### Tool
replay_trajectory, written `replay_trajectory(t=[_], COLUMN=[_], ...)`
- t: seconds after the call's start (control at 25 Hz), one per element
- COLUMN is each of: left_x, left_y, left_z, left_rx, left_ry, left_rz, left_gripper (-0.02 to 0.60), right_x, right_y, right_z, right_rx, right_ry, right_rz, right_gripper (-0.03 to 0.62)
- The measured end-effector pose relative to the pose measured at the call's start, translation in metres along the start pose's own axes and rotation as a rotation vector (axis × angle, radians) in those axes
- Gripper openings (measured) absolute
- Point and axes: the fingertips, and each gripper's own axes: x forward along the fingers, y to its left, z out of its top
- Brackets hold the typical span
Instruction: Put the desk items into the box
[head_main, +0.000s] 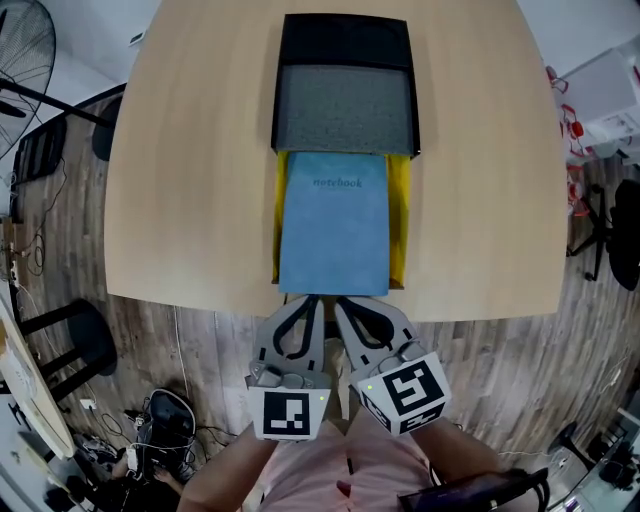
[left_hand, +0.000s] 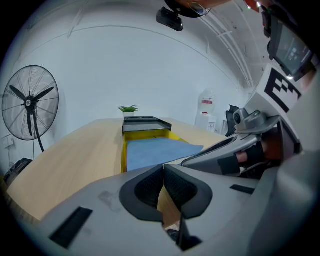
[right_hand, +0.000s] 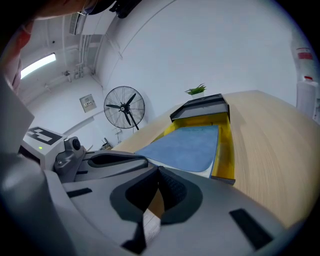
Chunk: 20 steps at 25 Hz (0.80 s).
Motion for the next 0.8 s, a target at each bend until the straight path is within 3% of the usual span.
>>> replay_trajectory(t=[0.36, 0.56, 0.8], left_x=[0.011, 0.010, 0.014], left_y=[0.005, 0.004, 0.003], left_z=[0.004, 0.010, 0.011], left_rx=[-0.007, -0.027, -0.023], left_ry=[0.012, -0.003, 0.004], left_rz=[-0.012, -0.016, -0.022], left_gripper=[0.015, 0.016, 0.015], right_x=[0.010, 0.010, 0.008], right_y=[-0.006, -0.004, -0.004], right_z=[0.006, 0.015, 0.015], right_rx=[0.007, -0.054, -0.020], right_ry=[0.004, -0.030, -0.011], right_rz=[-0.003, -0.007, 0.004], right_gripper=[0.002, 0.002, 0.002])
